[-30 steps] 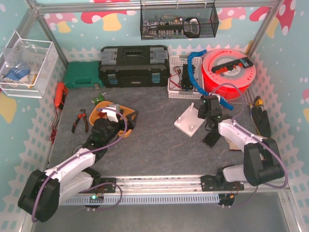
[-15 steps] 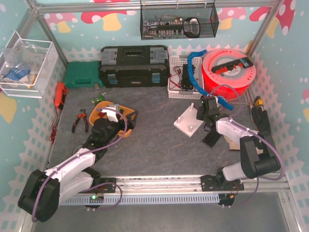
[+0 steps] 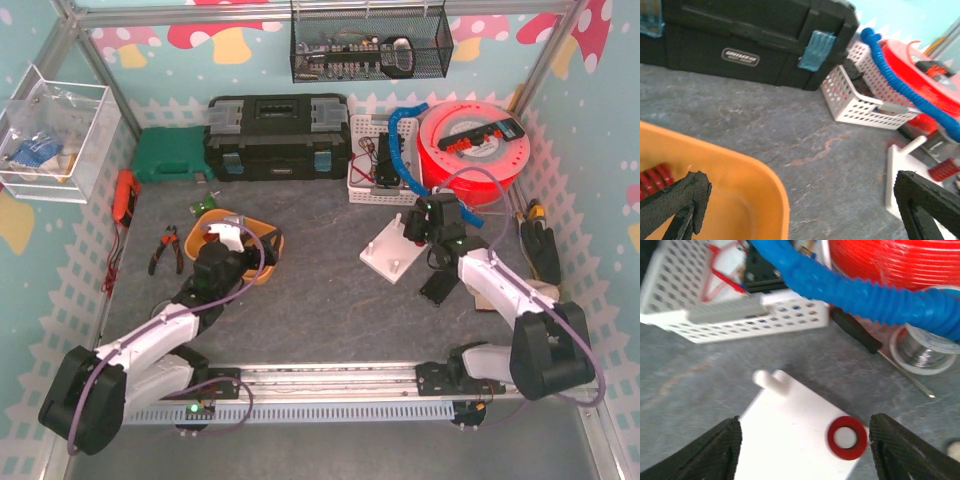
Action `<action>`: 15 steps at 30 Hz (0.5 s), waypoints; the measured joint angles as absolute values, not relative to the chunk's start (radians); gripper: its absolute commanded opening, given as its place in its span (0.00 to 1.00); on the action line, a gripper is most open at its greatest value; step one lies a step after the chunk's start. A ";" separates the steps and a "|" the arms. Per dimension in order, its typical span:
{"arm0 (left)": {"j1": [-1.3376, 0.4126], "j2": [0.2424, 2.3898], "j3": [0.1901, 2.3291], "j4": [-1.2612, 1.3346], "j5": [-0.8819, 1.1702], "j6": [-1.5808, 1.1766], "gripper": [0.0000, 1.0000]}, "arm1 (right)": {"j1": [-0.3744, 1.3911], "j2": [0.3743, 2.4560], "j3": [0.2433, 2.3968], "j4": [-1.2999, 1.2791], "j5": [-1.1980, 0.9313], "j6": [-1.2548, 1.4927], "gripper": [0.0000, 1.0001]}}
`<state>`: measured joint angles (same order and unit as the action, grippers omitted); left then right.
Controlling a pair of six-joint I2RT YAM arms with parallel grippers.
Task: Install the large spring
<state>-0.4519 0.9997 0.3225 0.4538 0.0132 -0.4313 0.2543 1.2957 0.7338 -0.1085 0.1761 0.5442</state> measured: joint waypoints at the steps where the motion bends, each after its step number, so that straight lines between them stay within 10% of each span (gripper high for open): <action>1: -0.452 1.008 0.330 0.434 0.001 -0.432 0.99 | 0.254 1.273 0.737 -0.110 0.153 0.539 0.75; 15: -0.308 1.165 0.585 0.128 -0.134 -0.505 0.90 | 0.257 1.028 0.612 0.004 -0.018 0.538 0.92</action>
